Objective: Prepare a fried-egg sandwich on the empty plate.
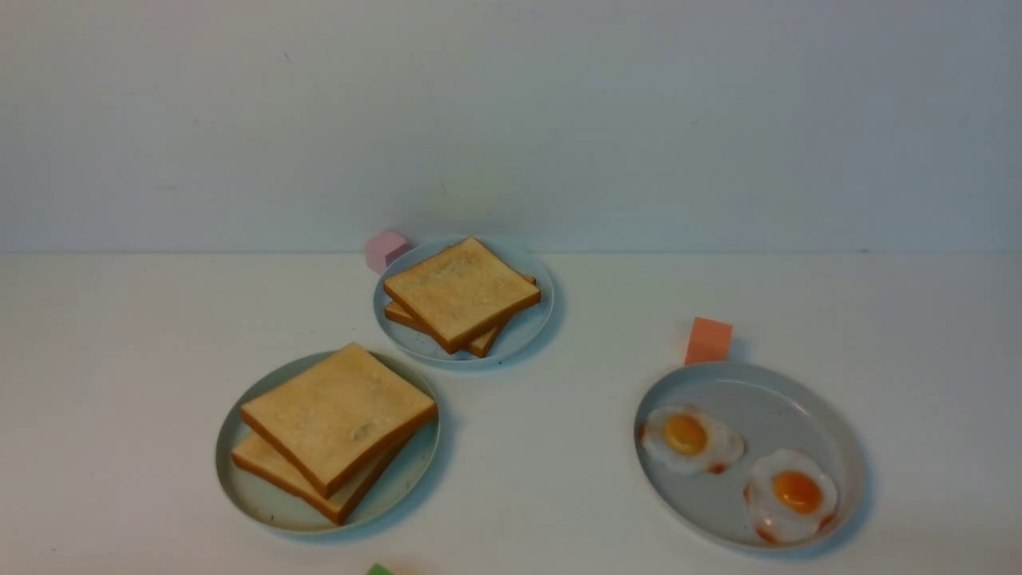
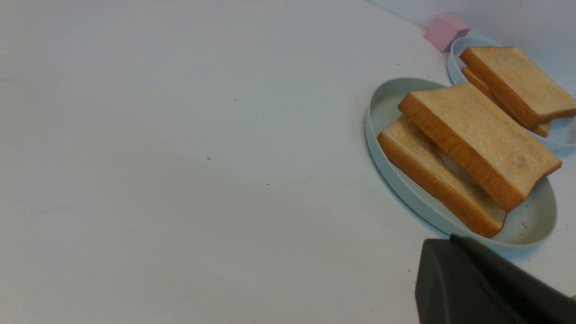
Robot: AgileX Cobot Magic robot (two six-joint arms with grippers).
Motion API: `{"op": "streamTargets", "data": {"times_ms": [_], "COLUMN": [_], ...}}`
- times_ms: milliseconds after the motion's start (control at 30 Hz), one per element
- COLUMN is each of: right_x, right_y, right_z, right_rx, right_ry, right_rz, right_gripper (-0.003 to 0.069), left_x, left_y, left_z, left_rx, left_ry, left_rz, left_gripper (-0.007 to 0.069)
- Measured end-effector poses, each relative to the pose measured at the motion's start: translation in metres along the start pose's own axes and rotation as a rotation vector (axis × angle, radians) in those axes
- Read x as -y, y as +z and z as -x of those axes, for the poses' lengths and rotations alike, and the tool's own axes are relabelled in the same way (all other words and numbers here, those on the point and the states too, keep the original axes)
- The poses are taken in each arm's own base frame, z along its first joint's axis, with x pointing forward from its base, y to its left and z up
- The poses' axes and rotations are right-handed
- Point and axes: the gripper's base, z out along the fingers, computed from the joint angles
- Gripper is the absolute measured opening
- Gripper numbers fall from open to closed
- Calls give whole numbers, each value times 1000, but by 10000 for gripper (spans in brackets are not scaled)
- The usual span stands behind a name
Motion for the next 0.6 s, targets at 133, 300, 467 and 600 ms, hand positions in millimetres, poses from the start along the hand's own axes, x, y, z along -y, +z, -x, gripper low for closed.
{"op": "streamTargets", "data": {"times_ms": [133,300,467,600], "right_x": [0,0,0,0], "right_y": [0,0,0,0], "right_z": [0,0,0,0], "right_rx": [0,0,0,0], "right_ry": [0,0,0,0], "right_rz": [0,0,0,0], "right_gripper": [42,48,57,64], "left_x": [0,0,0,0], "left_y": [0,0,0,0], "left_z": [0,0,0,0], "left_rx": [0,0,0,0], "left_ry": [-1,-1,-2,-3], "left_rz": [0,0,0,0], "left_gripper": [-13,-13,-11,-6]}}
